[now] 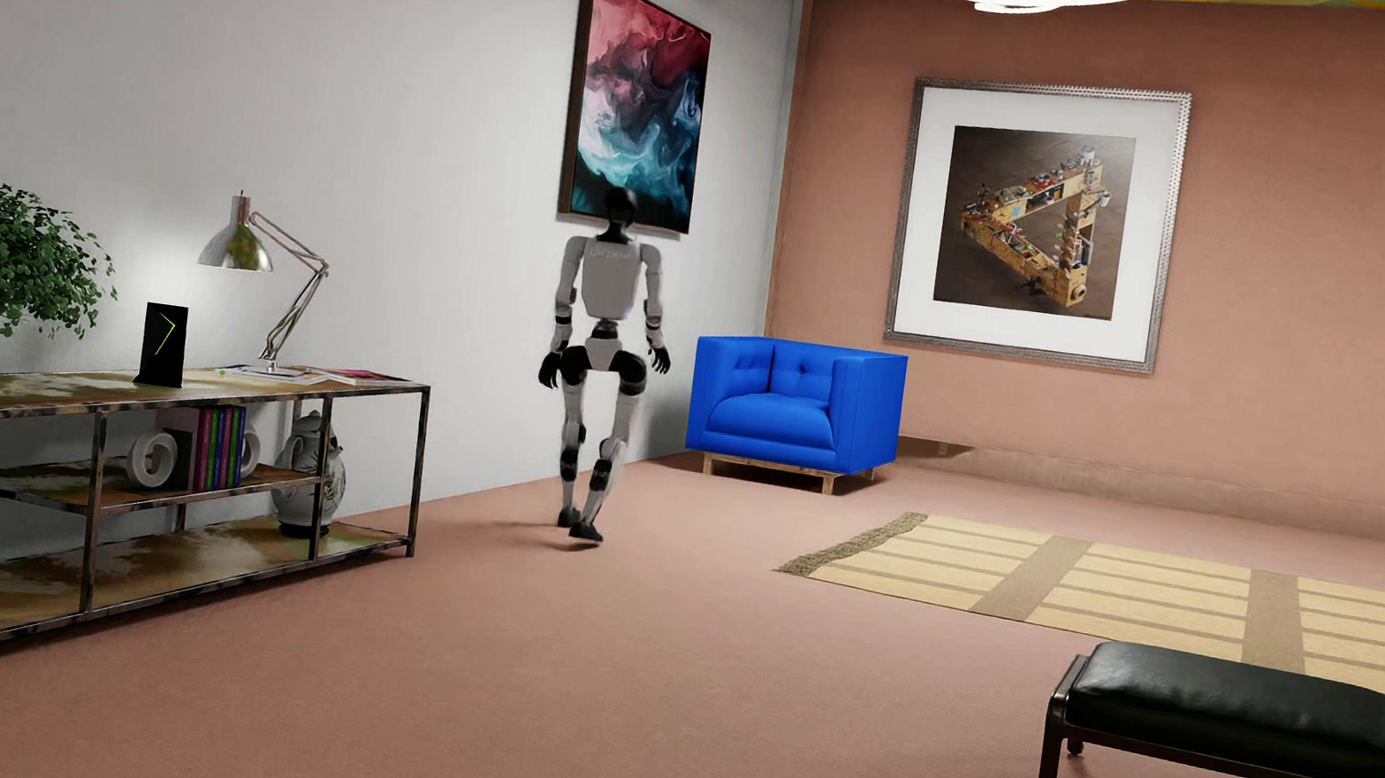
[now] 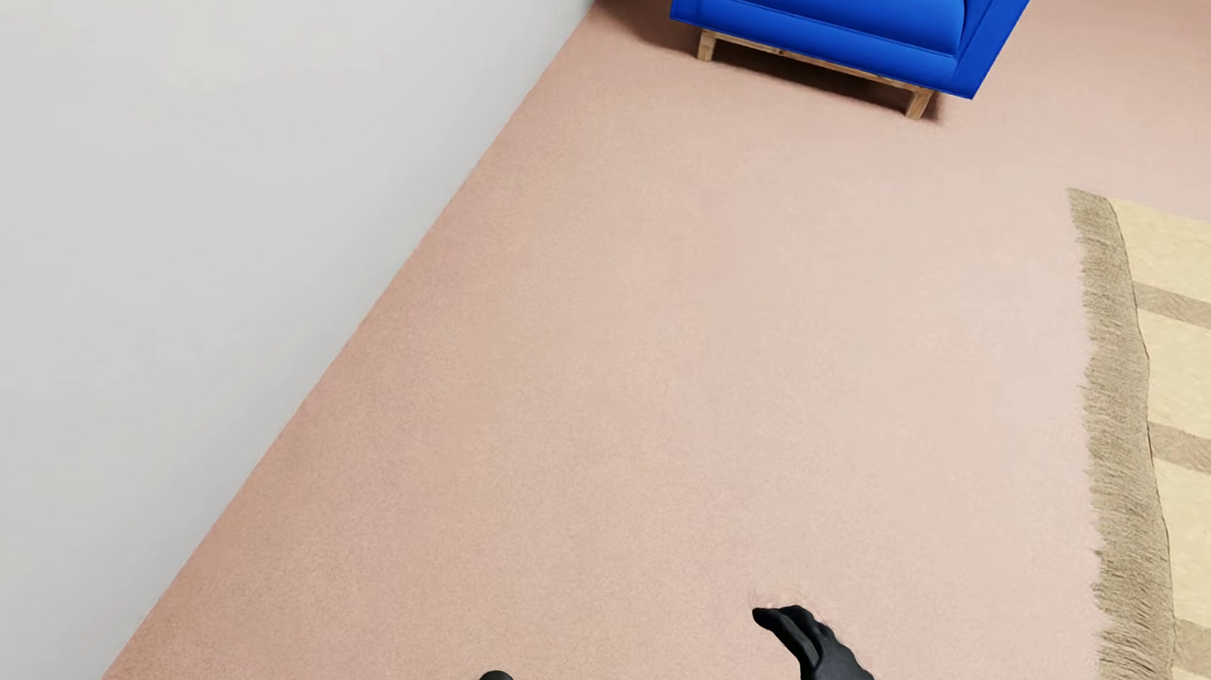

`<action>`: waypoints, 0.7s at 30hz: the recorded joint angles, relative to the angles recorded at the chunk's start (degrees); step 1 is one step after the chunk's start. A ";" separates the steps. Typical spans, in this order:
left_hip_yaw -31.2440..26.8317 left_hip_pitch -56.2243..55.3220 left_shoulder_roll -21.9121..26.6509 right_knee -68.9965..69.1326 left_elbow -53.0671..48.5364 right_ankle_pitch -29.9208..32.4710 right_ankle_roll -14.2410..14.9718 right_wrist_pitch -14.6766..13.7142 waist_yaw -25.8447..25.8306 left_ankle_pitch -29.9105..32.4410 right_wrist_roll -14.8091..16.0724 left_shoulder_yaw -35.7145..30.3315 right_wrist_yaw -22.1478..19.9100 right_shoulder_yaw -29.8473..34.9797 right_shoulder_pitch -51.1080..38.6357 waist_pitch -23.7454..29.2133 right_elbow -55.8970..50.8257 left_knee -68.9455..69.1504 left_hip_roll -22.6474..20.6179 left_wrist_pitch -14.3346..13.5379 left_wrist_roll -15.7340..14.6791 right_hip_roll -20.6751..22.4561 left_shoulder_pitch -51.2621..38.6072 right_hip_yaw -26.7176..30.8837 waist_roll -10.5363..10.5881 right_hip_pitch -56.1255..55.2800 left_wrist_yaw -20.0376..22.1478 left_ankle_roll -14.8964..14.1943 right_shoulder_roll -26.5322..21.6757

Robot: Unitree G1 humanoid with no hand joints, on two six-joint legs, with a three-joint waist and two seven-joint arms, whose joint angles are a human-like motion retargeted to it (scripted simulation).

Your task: Go to the armchair

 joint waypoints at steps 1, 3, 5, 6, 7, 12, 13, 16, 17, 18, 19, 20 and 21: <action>2.24 2.12 -0.80 4.95 0.54 3.03 -0.07 1.63 0.21 -2.49 -0.12 0.85 0.19 0.19 1.34 -0.02 2.58 1.64 -0.78 0.61 0.68 -2.61 -1.07 1.57 -0.81 -0.49 1.71 1.61 0.06; 8.11 6.41 -2.09 23.36 0.87 15.28 0.92 6.53 0.72 -8.51 -2.38 3.59 3.17 2.78 2.47 0.16 11.20 4.29 -1.35 1.81 1.12 -8.83 -3.27 5.67 -2.59 -7.61 3.68 2.83 -0.53; 14.23 12.98 -1.65 42.62 0.17 27.78 4.70 6.98 0.85 -12.61 -7.17 4.71 12.58 9.25 1.99 0.53 18.65 2.41 -2.33 0.36 1.96 -16.47 -5.90 8.74 -4.19 -18.48 4.15 3.47 -3.80; 16.41 15.24 -0.47 48.27 0.49 24.91 2.98 6.54 0.44 -14.66 -7.97 4.38 14.74 9.58 2.92 0.81 19.84 2.86 -3.11 -1.11 2.63 -19.56 -7.46 9.04 -4.99 -22.81 4.89 3.54 -4.79; 17.65 17.19 0.82 50.95 0.79 20.28 0.23 7.20 -0.24 -16.56 -6.94 4.33 13.39 6.13 5.00 0.98 18.97 3.46 -3.71 -1.52 3.42 -20.83 -10.08 8.58 -5.63 -26.40 4.64 3.54 -4.79; 19.01 24.51 4.43 25.71 -8.55 10.34 -2.22 7.46 -4.59 -24.41 0.24 8.62 -1.37 -12.02 15.66 0.67 12.34 5.72 -4.28 -5.36 -0.84 -15.52 -17.62 0.31 -5.59 -35.94 8.49 2.30 -0.41; 19.00 26.26 5.54 14.47 -10.50 11.12 -1.58 7.73 -5.07 -25.32 -0.23 7.76 -1.38 -12.54 16.77 0.40 12.74 4.93 -4.41 -6.40 -1.51 -14.24 -18.55 -3.69 -5.32 -35.36 8.95 2.08 0.35; 18.78 32.17 7.41 -11.82 -13.66 22.41 -0.53 7.73 -4.84 -25.96 -3.82 5.22 5.04 -10.01 18.36 -0.53 16.48 1.04 -4.70 -6.51 -3.17 -11.90 -20.51 -23.87 -4.33 -31.35 8.68 -0.02 2.58; 18.38 33.55 6.82 -11.01 -14.16 22.29 -8.88 7.47 -4.83 -26.38 -5.29 5.27 7.94 -9.05 18.38 -0.68 17.60 1.78 -4.72 -6.42 -4.30 -12.03 -20.30 -25.17 -3.92 -30.98 8.91 -0.63 2.95; 17.66 35.00 6.36 -8.95 -14.06 20.50 -12.79 6.98 -4.91 -26.40 -6.40 5.00 9.97 -8.40 18.16 -0.73 18.42 2.79 -4.02 -6.07 -4.63 -11.86 -19.57 -25.32 -3.39 -30.03 9.20 -1.31 3.69; 17.01 36.04 5.78 -7.88 -13.30 19.03 -13.10 6.58 -5.03 -25.19 -7.26 4.56 11.22 -8.18 17.66 -0.75 19.01 4.92 -2.32 -5.51 -4.55 -10.99 -18.36 -25.74 -2.61 -28.16 9.73 -2.07 4.73; 16.44 35.58 4.65 -7.20 -11.53 17.49 -12.04 6.84 -5.21 -22.28 -7.73 4.23 11.15 -8.97 16.64 -0.74 19.23 9.59 0.03 -4.99 -4.76 -9.79 -16.71 -25.92 -1.59 -26.16 10.62 -3.25 5.79; 15.68 33.27 3.74 -6.87 -8.66 16.00 -11.10 7.21 -5.44 -17.63 -8.33 2.51 10.58 -9.99 15.45 -0.65 18.82 17.02 2.89 -3.53 -4.29 -8.48 -15.07 -26.20 -0.63 -24.16 10.37 -4.04 6.77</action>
